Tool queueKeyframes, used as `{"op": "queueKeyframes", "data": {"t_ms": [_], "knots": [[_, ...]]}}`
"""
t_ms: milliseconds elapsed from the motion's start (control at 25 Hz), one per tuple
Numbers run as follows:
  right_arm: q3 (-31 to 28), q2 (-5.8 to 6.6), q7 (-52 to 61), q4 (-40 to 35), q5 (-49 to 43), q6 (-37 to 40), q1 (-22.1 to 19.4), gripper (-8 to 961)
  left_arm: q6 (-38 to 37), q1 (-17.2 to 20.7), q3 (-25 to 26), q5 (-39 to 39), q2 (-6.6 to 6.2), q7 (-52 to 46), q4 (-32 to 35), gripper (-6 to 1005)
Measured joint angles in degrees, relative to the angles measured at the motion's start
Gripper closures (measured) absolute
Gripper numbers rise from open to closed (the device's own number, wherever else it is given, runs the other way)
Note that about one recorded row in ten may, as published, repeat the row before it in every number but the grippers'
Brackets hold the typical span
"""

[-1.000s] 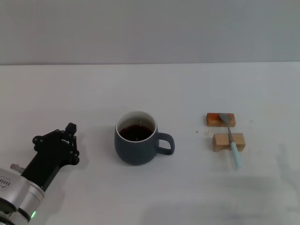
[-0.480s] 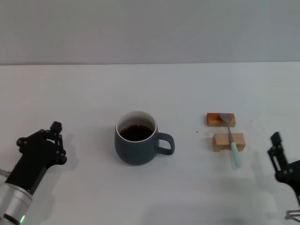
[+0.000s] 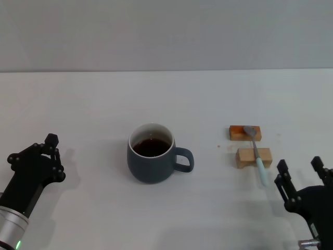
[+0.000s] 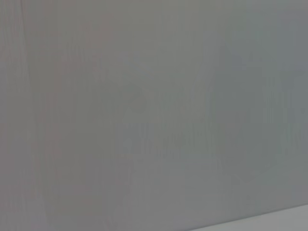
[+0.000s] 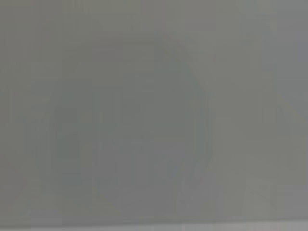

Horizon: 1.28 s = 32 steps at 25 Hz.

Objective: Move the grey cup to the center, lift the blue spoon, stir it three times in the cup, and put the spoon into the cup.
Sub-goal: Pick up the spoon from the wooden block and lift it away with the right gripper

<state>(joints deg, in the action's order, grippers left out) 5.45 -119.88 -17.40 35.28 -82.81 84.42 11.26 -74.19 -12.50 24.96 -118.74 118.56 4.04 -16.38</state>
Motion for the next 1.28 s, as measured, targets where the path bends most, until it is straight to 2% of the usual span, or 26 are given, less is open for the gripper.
{"op": "queueKeyframes", "data": {"t_ms": [1280], "knots": [[-2.2, 0.0, 1.6, 0.0, 0.5, -13.6, 3.9, 269, 1.2, -0.5, 0.8, 0.0, 0.0, 0.0, 0.5, 1001]]}}
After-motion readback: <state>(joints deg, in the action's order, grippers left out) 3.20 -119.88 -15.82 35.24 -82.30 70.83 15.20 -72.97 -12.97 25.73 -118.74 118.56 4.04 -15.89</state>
